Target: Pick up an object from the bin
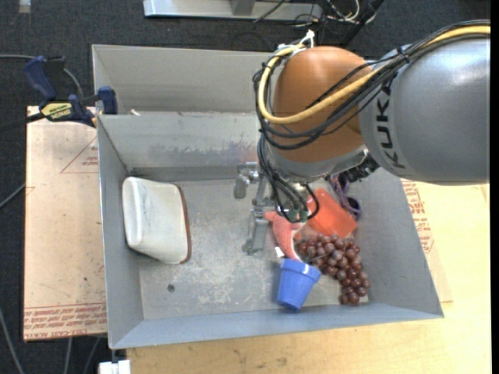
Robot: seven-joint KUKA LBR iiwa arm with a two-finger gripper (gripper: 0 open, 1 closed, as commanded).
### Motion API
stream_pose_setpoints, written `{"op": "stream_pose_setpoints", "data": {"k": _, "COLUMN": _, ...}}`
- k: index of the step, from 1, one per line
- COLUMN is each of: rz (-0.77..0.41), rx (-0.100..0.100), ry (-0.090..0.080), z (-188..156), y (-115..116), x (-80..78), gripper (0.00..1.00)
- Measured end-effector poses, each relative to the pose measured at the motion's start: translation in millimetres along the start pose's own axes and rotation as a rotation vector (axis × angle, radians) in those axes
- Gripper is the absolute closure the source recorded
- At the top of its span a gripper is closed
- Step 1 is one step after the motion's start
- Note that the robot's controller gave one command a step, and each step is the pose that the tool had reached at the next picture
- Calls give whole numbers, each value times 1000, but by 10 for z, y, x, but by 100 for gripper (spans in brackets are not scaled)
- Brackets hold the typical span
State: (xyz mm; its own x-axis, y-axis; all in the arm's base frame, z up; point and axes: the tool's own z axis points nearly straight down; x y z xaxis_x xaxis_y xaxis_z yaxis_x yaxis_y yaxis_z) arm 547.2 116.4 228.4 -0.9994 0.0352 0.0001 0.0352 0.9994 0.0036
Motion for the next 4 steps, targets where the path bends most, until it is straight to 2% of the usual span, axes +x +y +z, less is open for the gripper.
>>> {"op": "stream_pose_setpoints", "data": {"k": 1, "rz": -24, "rx": 6, "ry": 1, "z": 49, "y": -334, "x": -112, "gripper": 0}}
{"op": "stream_pose_setpoints", "data": {"k": 2, "rz": -315, "rx": 1, "ry": -4, "z": 147, "y": -382, "x": -266, "gripper": 0}}
{"op": "stream_pose_setpoints", "data": {"k": 3, "rz": -262, "rx": 2, "ry": -1, "z": 309, "y": -596, "x": -309, "gripper": 0}}
{"op": "stream_pose_setpoints", "data": {"k": 4, "rz": -9, "rx": 2, "ry": -1, "z": 416, "y": -724, "x": -325, "gripper": 0}}
